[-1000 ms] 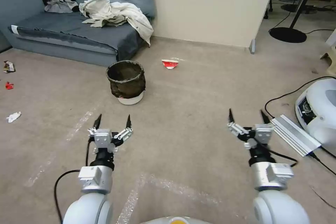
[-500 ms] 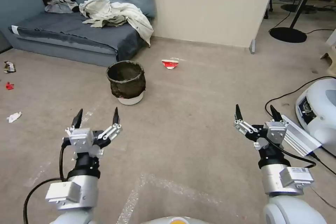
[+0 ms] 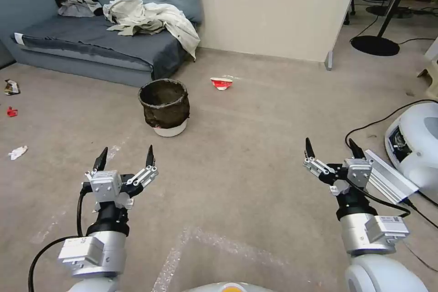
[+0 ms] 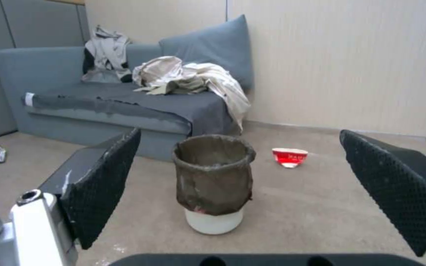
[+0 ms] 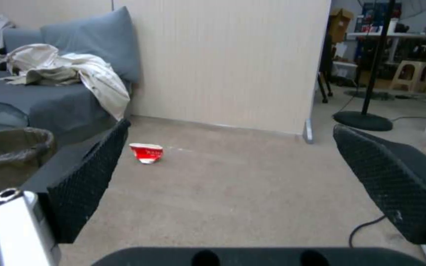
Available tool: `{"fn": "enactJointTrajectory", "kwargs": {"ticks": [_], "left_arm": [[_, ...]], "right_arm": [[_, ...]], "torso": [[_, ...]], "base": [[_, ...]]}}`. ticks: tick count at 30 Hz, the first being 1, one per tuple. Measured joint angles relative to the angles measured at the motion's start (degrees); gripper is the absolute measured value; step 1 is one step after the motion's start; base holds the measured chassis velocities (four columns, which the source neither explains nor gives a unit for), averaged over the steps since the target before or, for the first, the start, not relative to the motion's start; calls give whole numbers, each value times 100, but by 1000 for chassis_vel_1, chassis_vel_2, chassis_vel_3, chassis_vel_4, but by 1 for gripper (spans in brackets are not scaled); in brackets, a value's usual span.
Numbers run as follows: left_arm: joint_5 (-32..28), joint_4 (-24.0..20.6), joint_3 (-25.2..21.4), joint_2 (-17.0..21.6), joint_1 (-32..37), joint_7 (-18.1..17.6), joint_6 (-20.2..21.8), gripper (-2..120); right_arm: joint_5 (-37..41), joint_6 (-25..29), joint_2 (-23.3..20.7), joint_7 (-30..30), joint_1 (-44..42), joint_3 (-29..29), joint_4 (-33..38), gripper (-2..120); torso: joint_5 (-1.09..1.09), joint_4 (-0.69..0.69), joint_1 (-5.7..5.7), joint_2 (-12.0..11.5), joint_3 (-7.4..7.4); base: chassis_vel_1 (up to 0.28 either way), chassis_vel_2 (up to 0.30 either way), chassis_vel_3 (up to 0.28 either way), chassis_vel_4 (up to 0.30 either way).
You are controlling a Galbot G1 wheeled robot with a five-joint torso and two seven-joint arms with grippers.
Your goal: Pick up the trash can from the floor.
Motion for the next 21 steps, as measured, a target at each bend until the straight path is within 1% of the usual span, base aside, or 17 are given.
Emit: {"fn": "enactJointTrajectory", "kwargs": {"ticks": [15,21], "left_arm": [[79,20,24,-17,-2,50,16,100],[114,24,41,-13,-21,53,-8,100]], "right_arm": [[-17,10,15,12,7,-4,-41,100],[-18,37,24,34,6,-12,-39,100]], "torso": [[0,0,0,0,0],[0,1,0,0,0]], "base": [[0,0,0,0],[62,65,68,65]]}}
